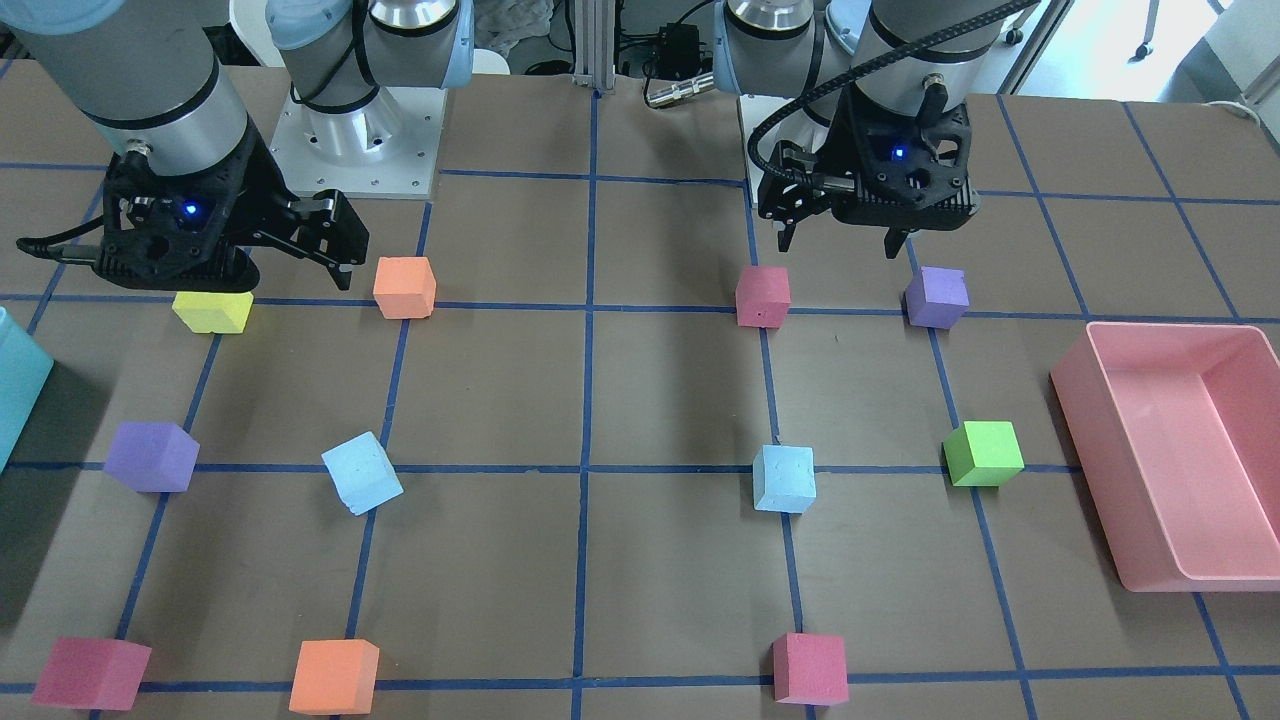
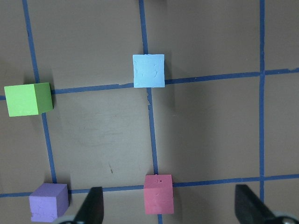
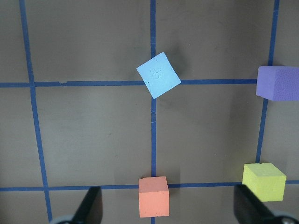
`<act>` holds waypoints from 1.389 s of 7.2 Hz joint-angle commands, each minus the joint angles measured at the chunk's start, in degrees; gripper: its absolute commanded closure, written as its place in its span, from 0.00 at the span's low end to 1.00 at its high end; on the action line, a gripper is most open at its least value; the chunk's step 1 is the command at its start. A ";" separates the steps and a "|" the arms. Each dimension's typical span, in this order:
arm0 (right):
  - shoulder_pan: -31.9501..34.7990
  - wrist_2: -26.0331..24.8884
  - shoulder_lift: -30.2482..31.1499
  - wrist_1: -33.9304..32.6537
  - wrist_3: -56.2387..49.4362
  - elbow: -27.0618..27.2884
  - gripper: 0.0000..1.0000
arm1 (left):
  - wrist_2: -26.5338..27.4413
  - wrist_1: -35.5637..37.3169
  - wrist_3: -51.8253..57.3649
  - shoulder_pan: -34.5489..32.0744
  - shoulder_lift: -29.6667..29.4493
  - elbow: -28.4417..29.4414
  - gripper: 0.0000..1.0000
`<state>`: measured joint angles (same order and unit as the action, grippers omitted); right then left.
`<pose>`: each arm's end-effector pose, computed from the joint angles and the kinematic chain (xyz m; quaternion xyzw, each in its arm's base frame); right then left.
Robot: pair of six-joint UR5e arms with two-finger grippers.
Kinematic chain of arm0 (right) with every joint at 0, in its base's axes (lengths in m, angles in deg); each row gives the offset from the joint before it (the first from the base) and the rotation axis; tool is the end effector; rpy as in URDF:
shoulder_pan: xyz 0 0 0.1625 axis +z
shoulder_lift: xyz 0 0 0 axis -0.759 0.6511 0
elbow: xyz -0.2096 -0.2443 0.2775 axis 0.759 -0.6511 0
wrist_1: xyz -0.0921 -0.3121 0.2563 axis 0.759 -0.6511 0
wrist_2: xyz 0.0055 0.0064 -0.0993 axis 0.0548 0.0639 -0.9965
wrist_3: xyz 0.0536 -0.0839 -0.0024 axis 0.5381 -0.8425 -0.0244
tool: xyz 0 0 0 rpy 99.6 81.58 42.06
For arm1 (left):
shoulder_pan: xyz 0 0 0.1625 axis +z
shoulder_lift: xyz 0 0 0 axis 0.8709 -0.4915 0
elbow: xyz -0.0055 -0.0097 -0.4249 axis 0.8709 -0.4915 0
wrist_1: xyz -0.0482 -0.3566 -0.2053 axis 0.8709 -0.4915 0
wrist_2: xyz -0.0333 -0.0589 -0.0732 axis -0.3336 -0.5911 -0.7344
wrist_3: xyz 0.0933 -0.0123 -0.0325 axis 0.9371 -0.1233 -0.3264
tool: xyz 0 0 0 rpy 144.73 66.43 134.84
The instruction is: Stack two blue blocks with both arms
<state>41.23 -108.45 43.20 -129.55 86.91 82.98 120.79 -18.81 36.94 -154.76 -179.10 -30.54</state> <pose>0.1361 -0.5259 0.4842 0.0007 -0.9989 -0.0440 0.0143 -0.1655 -0.4833 0.4991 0.0377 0.9991 0.0097 0.0182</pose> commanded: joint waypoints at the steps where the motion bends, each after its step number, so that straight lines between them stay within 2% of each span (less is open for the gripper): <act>1: -0.07 0.00 0.06 -0.03 -0.33 0.65 0.00 | -0.02 -0.31 -0.01 0.07 0.33 -0.05 0.00; 7: -0.07 0.00 -0.81 -0.20 -1.04 0.83 0.00 | -0.02 -0.31 -0.02 0.16 0.25 0.04 0.00; 8: -0.07 0.17 -2.73 -2.29 -3.91 1.27 0.00 | -0.02 -0.31 -0.01 0.07 0.33 0.04 0.00; 10: -0.25 0.09 -5.12 -13.25 -11.12 6.69 0.00 | -0.02 -0.31 -0.01 0.16 0.42 -0.05 0.00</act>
<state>41.07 -108.39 39.29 -136.93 79.42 86.40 120.77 -19.12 36.92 -154.66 -178.75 -30.52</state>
